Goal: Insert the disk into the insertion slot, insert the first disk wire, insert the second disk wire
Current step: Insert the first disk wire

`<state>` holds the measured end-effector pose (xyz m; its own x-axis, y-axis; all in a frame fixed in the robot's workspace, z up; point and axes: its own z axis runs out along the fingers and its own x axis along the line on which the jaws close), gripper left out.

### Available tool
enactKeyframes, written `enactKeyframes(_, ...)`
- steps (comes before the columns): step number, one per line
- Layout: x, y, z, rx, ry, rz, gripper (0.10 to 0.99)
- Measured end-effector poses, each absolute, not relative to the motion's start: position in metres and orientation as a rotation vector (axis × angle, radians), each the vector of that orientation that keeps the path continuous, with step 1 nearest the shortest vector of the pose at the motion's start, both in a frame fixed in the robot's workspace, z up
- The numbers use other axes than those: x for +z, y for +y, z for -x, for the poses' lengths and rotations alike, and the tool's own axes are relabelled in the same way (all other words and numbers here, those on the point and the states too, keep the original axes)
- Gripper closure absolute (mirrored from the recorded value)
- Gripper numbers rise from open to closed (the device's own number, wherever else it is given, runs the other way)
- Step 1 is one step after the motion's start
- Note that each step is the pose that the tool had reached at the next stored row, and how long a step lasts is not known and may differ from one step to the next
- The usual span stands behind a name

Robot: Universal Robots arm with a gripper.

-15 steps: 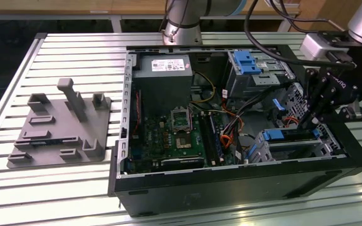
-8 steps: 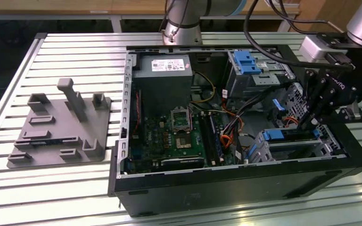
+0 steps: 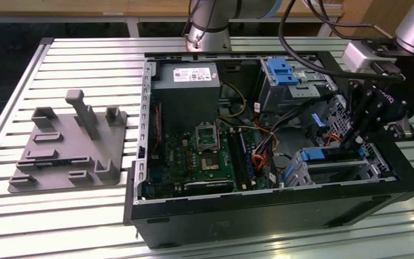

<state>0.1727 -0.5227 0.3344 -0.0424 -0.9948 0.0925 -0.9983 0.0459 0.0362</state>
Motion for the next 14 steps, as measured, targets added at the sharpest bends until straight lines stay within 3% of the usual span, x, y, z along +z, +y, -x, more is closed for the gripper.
enactKeyframes(14,0.3314,-0.5227,-0.1728,0.058,-2.202,-2.109,0.922)
